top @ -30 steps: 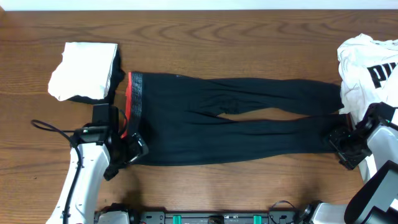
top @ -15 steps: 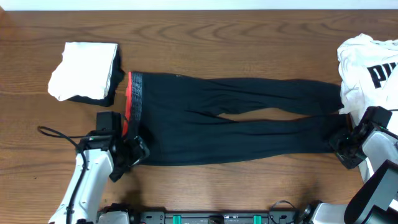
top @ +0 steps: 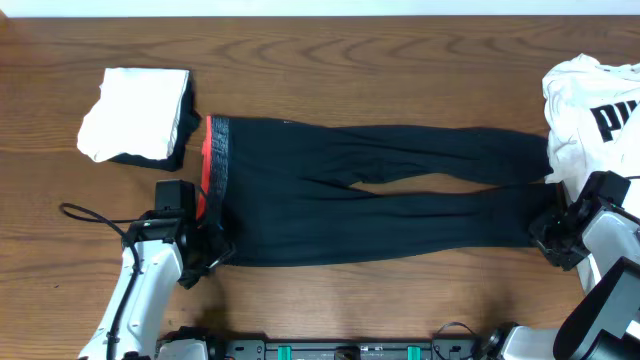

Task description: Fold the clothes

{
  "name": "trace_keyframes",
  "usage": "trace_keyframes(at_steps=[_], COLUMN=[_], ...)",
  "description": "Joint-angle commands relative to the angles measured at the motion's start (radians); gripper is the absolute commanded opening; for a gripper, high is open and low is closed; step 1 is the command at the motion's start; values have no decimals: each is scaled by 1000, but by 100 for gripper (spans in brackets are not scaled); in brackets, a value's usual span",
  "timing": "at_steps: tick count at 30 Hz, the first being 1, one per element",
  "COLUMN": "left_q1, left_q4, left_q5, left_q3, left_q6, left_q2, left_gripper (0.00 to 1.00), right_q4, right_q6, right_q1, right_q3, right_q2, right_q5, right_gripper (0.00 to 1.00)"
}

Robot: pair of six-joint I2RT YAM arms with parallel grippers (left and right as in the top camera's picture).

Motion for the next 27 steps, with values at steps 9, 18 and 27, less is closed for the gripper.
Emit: trace_keyframes(at_steps=[9, 18, 27], left_q1=[5, 5, 5], left_q4=[54, 80, 57], left_q5=[-28, -28, -27], left_q3=[-10, -10, 6], left_q6=[-119, -129, -79], left_q2=[54, 154, 132], left_gripper=[67, 41, 6], right_q4=[6, 9, -42], right_q6=[1, 1, -28], right_q1=[-5, -5, -3], right_q3=[-16, -16, 31], right_q2=[0, 0, 0], right_q5=[-1, -1, -28], right_gripper=[36, 34, 1])
